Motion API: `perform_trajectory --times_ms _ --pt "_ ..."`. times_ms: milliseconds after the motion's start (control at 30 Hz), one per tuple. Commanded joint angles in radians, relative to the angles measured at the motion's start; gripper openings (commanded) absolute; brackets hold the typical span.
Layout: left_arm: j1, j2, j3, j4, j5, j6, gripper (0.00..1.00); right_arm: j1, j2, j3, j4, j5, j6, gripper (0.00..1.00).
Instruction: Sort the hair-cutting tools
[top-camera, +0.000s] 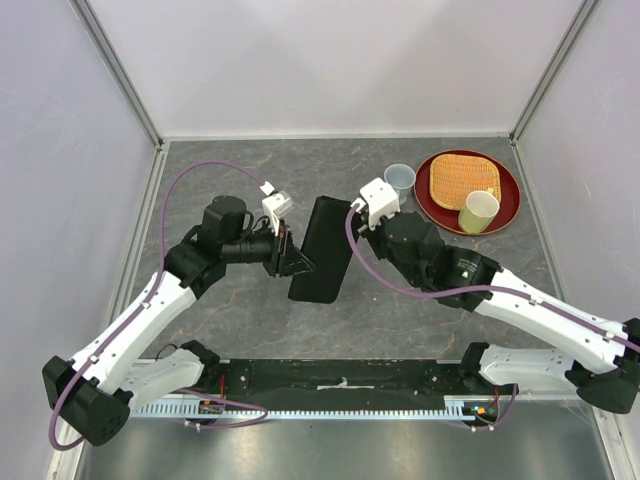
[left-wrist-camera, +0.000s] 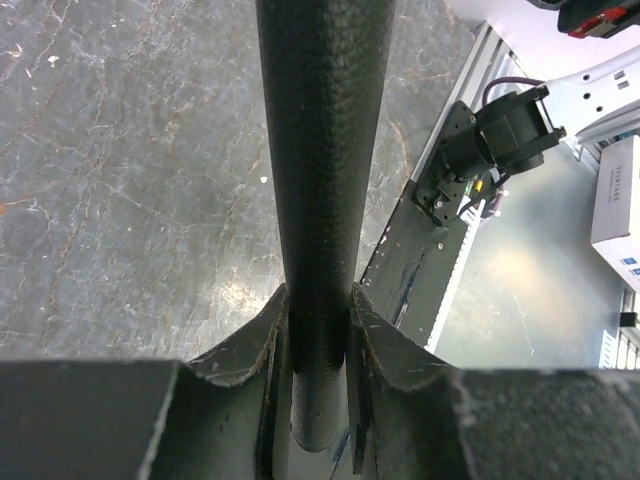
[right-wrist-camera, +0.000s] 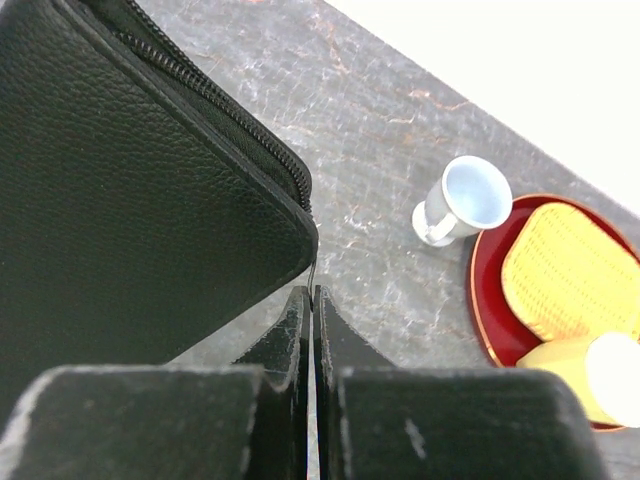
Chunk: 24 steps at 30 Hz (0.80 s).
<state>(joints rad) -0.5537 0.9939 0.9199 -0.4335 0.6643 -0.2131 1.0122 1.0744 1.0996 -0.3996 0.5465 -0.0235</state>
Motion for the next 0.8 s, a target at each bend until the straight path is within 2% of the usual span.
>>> perform_trajectory --times_ms 0,133,300,433,633,767 --pt "0.001 0.041 0.066 -0.129 -0.019 0.093 0.02 -0.017 0.033 0.109 0.077 0.067 -0.167 0.00" --pt "0.001 0.058 0.073 -0.169 -0.037 0.103 0.02 -0.023 0.045 0.115 0.108 0.145 -0.265 0.00" --pt "0.001 0.069 0.057 -0.171 0.026 0.113 0.02 -0.089 0.085 0.152 0.125 0.165 -0.363 0.00" --pt "0.000 0.042 0.027 -0.157 0.134 0.170 0.02 -0.141 0.111 0.232 0.127 0.113 -0.400 0.00" --pt "0.000 0.052 0.004 -0.152 0.161 0.185 0.02 -0.164 0.154 0.357 0.125 -0.026 -0.423 0.00" --pt "-0.002 0.124 0.026 -0.162 0.147 0.212 0.02 -0.164 0.148 0.342 0.131 -0.098 -0.432 0.00"
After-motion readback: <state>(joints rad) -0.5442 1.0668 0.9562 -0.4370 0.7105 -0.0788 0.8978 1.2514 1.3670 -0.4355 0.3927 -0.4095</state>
